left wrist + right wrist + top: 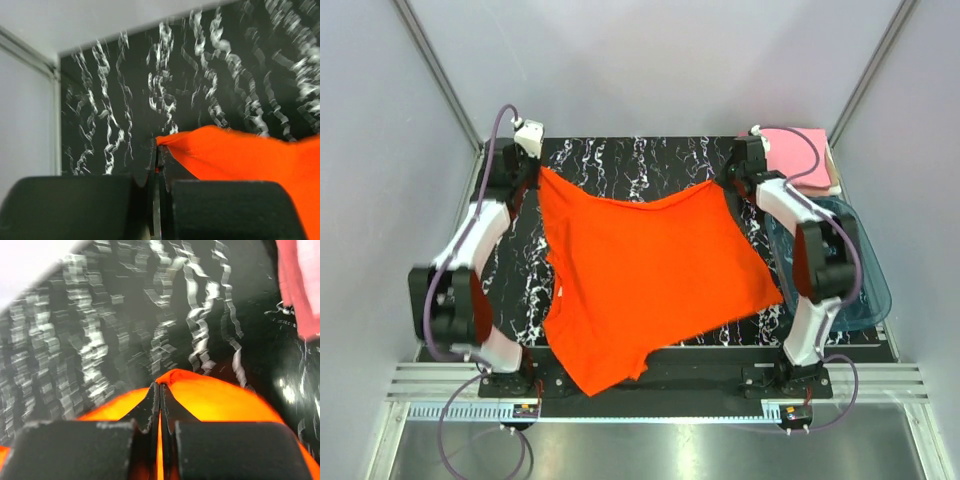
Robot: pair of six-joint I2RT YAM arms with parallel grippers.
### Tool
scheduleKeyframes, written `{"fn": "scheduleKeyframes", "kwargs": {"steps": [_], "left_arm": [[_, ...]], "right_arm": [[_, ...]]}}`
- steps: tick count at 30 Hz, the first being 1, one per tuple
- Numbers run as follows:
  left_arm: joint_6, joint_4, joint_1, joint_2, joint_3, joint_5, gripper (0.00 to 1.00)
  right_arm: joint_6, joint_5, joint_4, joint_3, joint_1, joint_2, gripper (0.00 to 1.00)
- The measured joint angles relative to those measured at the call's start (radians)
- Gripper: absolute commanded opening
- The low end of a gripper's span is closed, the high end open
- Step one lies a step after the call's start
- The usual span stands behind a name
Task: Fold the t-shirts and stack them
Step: Flatten the tshirt out
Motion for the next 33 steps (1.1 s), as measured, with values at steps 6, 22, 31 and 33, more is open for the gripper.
{"fn": "scheduleKeyframes", "kwargs": {"steps": [6, 22, 31, 33], "left_arm": [[0.016, -0.018, 0.047, 0.381, 0.290, 0.086, 0.00], [0.050, -0.005, 0.040, 0.583, 0.539, 0.082, 0.00], [0.047, 0.024, 0.040, 0.691, 0.608, 0.012, 0.00], [0.055, 0.026, 0.040, 0.692, 0.608, -0.006, 0.00]], "right_arm": [[0.035, -0.109, 0.044, 0.152, -0.056, 0.299, 0.00], [0.049, -0.199, 0.097, 0.515, -0.087, 0.465, 0.00], [0.052, -0.227, 0.106, 0.707, -0.097, 0.638, 0.00], [0.045, -0.231, 0.079, 0.791, -0.101, 0.694, 0.00]]}}
